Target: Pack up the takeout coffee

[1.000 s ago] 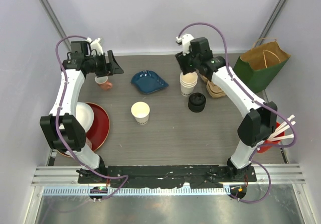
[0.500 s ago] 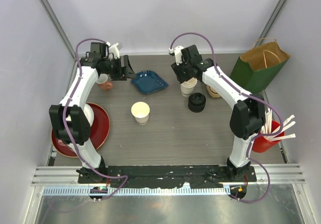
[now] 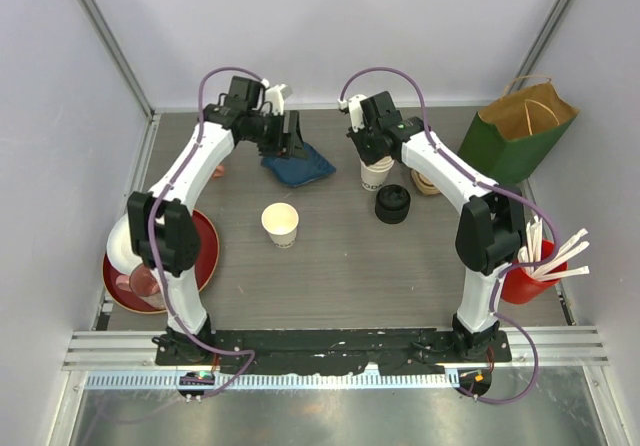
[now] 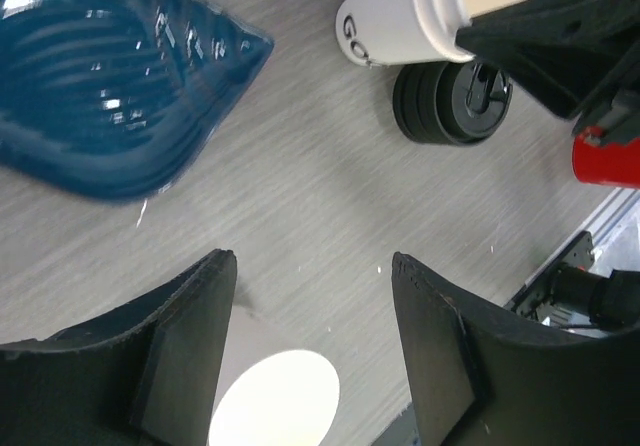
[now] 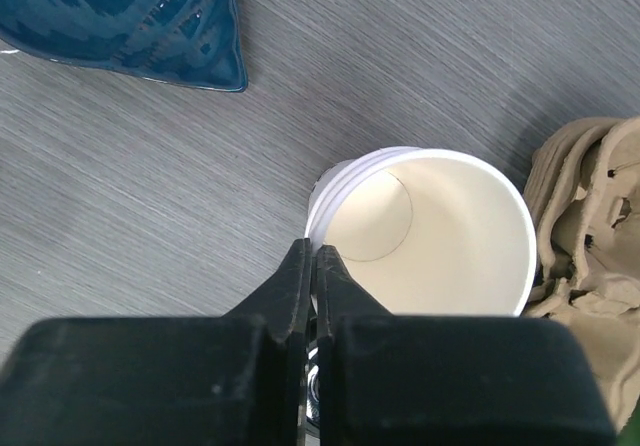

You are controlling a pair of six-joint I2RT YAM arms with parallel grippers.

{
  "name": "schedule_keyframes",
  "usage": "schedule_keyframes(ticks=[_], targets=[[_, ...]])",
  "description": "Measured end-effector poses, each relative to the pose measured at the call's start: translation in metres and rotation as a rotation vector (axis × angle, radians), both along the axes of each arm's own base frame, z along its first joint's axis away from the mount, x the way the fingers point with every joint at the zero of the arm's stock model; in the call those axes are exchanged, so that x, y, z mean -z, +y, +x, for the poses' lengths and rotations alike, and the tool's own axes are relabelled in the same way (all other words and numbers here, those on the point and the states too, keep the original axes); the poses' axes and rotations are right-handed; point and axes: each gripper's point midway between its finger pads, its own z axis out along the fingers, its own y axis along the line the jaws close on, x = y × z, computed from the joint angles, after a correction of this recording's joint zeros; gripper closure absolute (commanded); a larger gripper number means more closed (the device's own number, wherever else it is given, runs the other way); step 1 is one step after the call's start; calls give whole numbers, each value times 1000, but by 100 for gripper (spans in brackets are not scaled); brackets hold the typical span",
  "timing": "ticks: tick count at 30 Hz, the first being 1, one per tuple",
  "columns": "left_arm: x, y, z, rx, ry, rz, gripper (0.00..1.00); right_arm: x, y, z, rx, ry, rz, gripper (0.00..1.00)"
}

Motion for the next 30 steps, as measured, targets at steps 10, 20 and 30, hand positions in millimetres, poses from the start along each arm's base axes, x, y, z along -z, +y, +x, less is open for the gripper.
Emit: schedule_keyframes(ticks=[10, 20, 30], targets=[[23, -86, 31, 61, 36, -29, 44, 4, 6, -9, -51, 19, 26, 99], [58, -123, 41, 48, 169, -107, 50, 4, 5, -34, -143, 27, 40, 99], [63, -143, 42, 64, 212, -186, 51, 4, 8, -37, -176, 16, 56, 99]])
